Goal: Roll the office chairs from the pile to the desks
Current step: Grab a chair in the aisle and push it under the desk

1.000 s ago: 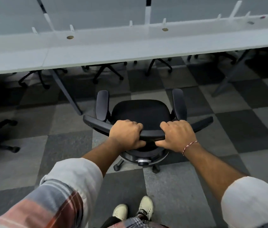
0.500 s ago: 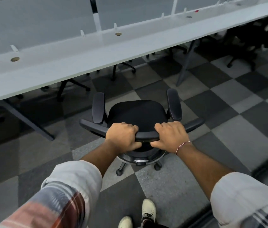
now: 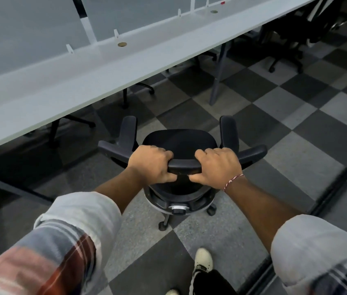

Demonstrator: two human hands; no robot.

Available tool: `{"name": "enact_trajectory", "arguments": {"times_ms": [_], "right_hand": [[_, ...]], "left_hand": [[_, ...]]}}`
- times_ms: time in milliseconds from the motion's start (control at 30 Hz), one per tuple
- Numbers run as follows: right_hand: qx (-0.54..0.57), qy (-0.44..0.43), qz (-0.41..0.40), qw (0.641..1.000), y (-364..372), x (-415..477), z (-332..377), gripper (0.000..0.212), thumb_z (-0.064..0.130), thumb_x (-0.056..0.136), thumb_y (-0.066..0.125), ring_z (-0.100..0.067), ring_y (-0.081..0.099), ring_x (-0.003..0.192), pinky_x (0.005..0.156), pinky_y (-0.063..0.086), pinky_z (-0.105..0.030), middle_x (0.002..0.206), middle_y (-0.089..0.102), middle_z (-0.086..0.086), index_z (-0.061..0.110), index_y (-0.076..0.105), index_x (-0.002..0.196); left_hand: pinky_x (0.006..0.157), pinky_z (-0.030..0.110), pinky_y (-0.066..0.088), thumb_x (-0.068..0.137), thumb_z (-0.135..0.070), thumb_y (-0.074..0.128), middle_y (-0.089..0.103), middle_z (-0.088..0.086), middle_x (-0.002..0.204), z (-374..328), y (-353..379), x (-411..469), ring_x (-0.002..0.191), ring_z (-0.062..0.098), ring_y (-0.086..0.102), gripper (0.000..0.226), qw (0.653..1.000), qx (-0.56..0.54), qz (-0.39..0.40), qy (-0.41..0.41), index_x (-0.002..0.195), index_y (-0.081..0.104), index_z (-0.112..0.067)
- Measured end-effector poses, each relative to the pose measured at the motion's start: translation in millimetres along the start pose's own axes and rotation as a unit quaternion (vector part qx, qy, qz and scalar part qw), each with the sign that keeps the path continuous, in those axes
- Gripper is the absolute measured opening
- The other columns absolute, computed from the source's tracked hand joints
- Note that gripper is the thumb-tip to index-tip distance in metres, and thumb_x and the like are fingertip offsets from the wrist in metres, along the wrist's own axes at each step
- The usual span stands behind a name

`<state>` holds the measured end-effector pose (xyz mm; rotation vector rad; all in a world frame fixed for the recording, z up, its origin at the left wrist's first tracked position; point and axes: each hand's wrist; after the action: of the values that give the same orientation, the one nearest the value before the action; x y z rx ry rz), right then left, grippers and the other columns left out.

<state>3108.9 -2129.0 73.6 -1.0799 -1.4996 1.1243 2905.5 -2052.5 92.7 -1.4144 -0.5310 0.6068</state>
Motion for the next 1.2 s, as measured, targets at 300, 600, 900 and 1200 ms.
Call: {"name": "enact_trajectory", "arguments": {"times_ms": [300,600,900,1200], "right_hand": [[0.007,-0.021,-0.034,0.999,10,21,-50,0.053,0.068,0.060,0.069,-0.023,0.060,0.053,0.054,0.045,-0.033,0.059,0.057,0.001,0.019,0.057,0.076],[0.005,0.014,-0.057,0.998,34,12,-143,0.050,0.066,0.064,0.059,-0.024,0.054,0.046,0.050,0.041,-0.031,0.053,0.051,-0.001,0.016,0.053,0.065],[-0.028,0.036,-0.033,0.998,52,67,-192,0.055,0.072,0.062,0.071,-0.022,0.058,0.056,0.058,0.039,-0.034,0.062,0.056,0.001,0.022,0.053,0.075],[-0.021,0.023,-0.006,1.000,69,117,-259,0.054,0.070,0.059,0.073,-0.021,0.057,0.055,0.058,0.039,-0.033,0.061,0.054,0.001,0.021,0.054,0.073]], "left_hand": [[0.053,0.030,0.031,0.082,-0.065,0.055,0.045,-0.009,0.066,-11,-13,43,0.065,0.014,0.051,0.037,1.000,-0.019,0.025,-0.005,0.079,0.048,-0.029],[0.052,0.031,0.028,0.084,-0.059,0.057,0.042,-0.009,0.062,-70,-8,123,0.058,0.013,0.044,0.033,0.999,-0.036,0.006,0.019,0.081,0.048,-0.028],[0.060,0.032,0.039,0.082,-0.063,0.055,0.054,-0.009,0.075,-49,-11,215,0.069,0.015,0.054,0.035,0.998,-0.004,0.062,0.005,0.082,0.049,-0.029],[0.058,0.031,0.035,0.084,-0.062,0.055,0.053,-0.010,0.075,-47,-12,290,0.065,0.012,0.049,0.033,0.997,-0.020,0.074,-0.010,0.082,0.047,-0.030]]}}
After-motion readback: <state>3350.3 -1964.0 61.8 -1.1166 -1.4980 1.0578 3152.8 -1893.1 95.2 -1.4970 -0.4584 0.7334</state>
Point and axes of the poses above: each hand's wrist, its own x-axis towards the middle knuckle, its own y-axis out of the palm, z = x × y
